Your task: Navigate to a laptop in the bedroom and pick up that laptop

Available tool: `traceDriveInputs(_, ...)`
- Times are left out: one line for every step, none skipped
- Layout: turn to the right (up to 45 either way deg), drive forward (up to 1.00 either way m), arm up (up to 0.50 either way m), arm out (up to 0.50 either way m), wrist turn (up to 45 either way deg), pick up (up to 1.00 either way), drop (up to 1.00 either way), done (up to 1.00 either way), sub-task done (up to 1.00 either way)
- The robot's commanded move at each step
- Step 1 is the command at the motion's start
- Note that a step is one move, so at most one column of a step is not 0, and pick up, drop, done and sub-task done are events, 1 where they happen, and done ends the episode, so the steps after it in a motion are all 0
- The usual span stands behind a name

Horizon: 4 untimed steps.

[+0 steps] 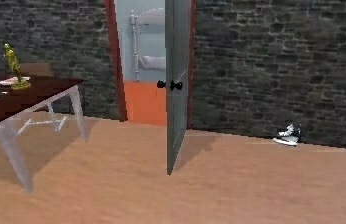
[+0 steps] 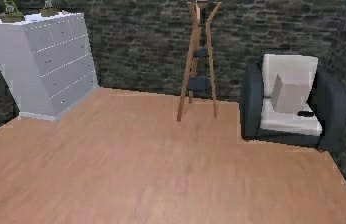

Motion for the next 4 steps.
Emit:
traceDriveInputs(0.0, 0.25, 0.0, 0.0, 0.0, 0.0, 0.0, 0.0, 0.0)
traceDriveInputs(-45.0, 0.0, 0.0, 0.0, 0.0, 0.0, 0.0, 0.0, 0.0)
traceDriveInputs(-27.0, 0.0, 0.0, 0.0, 0.0, 0.0, 0.0, 0.0, 0.0)
traceDriveInputs(0.0, 1.0, 0.0, 0.0, 0.0, 0.0, 0.0, 0.0, 0.0)
